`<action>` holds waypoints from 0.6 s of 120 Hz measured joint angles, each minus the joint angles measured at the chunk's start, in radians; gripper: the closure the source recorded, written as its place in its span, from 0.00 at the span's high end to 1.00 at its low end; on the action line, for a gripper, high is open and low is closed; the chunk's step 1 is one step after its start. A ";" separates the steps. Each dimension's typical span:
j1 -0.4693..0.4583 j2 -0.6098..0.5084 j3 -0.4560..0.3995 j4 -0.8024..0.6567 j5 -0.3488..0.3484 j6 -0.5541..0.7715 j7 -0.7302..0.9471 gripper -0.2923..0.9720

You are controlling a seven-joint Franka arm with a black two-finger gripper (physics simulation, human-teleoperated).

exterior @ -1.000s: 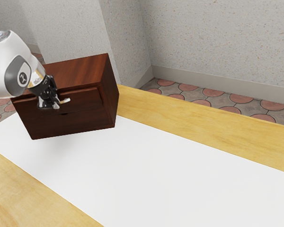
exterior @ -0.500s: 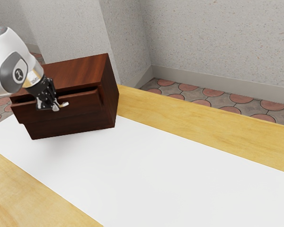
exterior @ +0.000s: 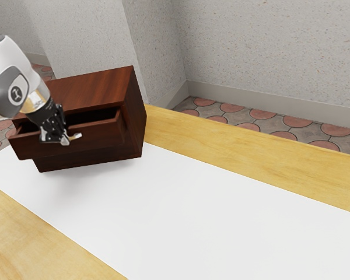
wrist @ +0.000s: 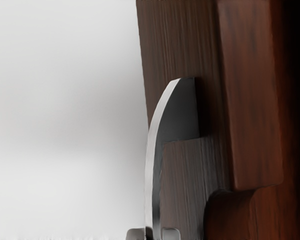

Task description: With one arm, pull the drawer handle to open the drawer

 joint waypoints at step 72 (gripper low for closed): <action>-0.011 -0.108 -0.004 -0.110 0.010 -0.037 -0.003 0.15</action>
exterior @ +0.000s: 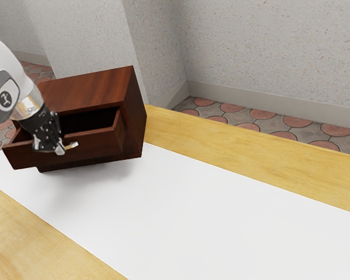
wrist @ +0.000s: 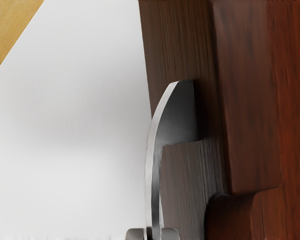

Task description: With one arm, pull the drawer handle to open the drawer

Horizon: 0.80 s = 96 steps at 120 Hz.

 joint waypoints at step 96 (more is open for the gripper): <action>0.025 -0.112 -0.042 -0.100 0.000 -0.017 -0.006 0.15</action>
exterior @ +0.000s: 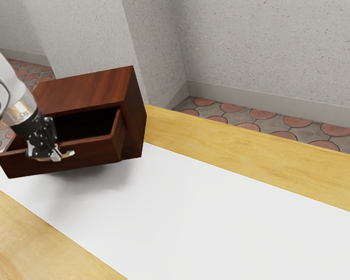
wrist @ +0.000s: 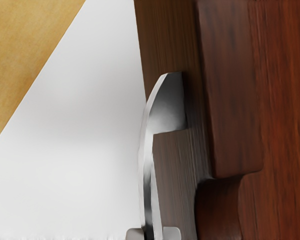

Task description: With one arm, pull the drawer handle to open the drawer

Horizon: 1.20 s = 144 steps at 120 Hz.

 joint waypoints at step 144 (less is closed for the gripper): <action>-0.019 -0.078 -0.009 0.067 0.006 -0.091 0.003 0.56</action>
